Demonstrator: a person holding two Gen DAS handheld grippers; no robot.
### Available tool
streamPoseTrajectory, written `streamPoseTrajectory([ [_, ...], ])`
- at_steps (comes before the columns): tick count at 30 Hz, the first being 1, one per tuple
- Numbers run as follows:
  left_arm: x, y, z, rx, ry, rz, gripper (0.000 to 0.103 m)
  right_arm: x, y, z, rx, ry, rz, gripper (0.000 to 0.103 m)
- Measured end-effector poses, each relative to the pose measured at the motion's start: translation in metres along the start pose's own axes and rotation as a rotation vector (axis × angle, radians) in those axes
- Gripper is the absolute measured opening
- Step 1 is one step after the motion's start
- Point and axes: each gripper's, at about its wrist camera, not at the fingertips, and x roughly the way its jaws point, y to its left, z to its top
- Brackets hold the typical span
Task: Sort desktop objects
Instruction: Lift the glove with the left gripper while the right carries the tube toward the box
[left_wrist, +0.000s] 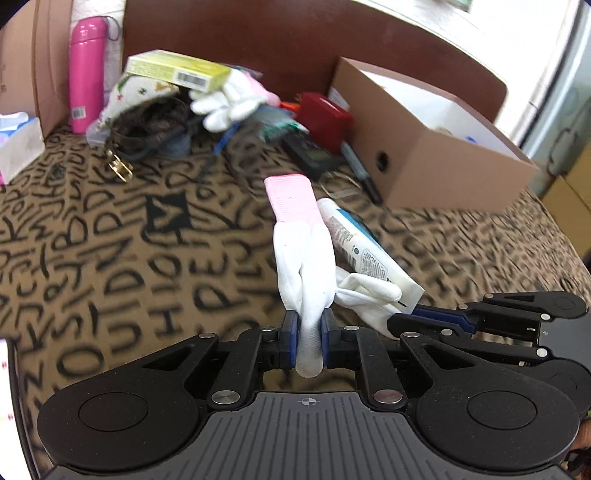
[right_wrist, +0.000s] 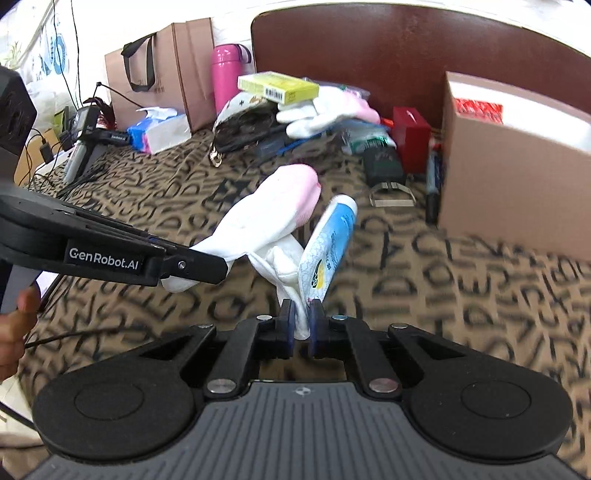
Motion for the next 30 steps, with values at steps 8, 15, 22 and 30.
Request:
streamPoseTrajectory([
  [8, -0.001, -0.017, -0.025, 0.052, 0.025, 0.004, 0.051, -0.021, -0.005, -0.027, 0.048, 0.053, 0.005, 0.022],
  [15, -0.016, -0.01, -0.016, 0.027, -0.055, 0.035, 0.084, -0.036, -0.015, -0.019, 0.067, 0.006, -0.005, 0.057],
  [22, 0.008, 0.0, 0.007, -0.026, -0.052, 0.07, 0.084, -0.016, -0.025, 0.002, 0.131, -0.042, -0.042, 0.057],
  [30, 0.03, 0.018, 0.012, -0.084, -0.006, 0.092, 0.087, 0.015, -0.018, 0.01, 0.105, -0.003, -0.042, 0.057],
])
